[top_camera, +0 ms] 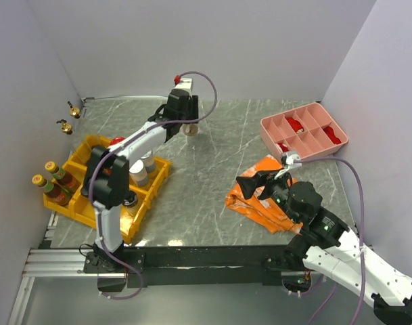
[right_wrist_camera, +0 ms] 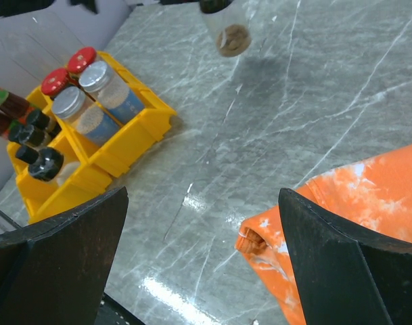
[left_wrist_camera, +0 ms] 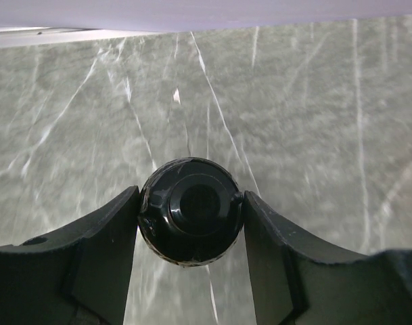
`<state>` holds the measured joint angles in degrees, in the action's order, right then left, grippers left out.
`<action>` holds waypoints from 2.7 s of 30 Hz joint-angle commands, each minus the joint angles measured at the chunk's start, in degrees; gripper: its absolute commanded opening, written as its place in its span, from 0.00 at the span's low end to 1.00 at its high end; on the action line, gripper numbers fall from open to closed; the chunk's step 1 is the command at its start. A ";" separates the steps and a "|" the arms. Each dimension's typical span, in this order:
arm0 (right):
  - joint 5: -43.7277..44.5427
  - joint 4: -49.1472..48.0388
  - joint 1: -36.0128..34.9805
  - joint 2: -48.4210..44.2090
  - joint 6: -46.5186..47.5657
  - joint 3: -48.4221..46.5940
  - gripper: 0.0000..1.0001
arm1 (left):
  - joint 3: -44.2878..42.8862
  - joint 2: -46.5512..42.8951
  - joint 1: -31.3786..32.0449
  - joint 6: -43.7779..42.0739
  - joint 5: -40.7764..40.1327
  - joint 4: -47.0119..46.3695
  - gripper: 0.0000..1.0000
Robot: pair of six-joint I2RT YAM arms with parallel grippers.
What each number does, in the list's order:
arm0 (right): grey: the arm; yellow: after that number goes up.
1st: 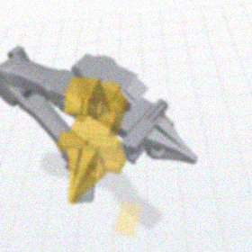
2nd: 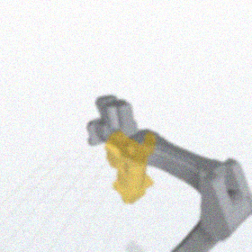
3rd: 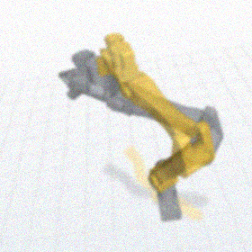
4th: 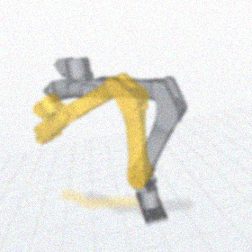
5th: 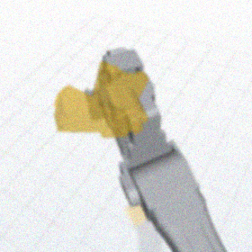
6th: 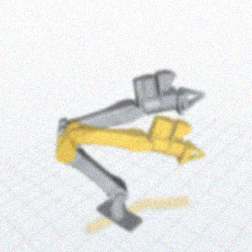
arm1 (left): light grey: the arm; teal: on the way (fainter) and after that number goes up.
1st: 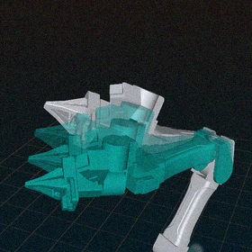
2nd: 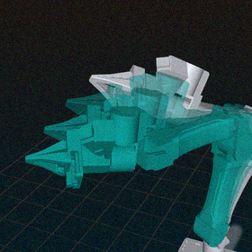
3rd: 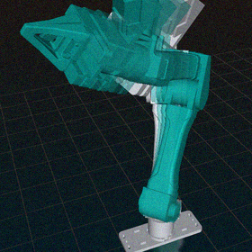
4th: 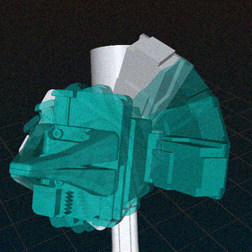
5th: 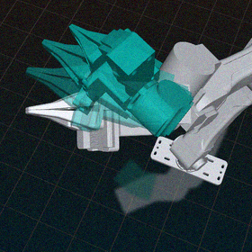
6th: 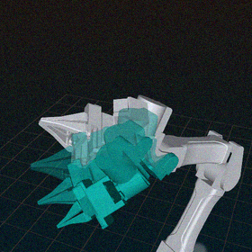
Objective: Organize the condiment bottles
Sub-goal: Pick up the bottle from the center of the board, then place the bottle in the storage box.
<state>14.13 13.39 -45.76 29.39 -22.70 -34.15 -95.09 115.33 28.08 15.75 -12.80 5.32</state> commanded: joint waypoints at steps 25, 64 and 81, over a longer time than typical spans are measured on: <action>-4.28 2.35 0.05 -7.86 -0.86 -0.57 1.00 | 22.23 -66.28 7.87 22.04 -20.85 48.61 0.01; -2.71 2.70 0.05 -7.94 0.55 -0.65 1.00 | 31.54 -74.46 0.84 58.52 -38.71 73.25 0.01; -0.77 4.54 -0.03 -10.05 1.34 -1.36 1.00 | 34.97 -69.71 -1.00 64.05 -39.06 73.25 0.01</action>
<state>11.75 18.09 -45.76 20.43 -22.59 -34.17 -60.86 47.37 28.27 76.60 -48.36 77.43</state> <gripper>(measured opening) 0.999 0.611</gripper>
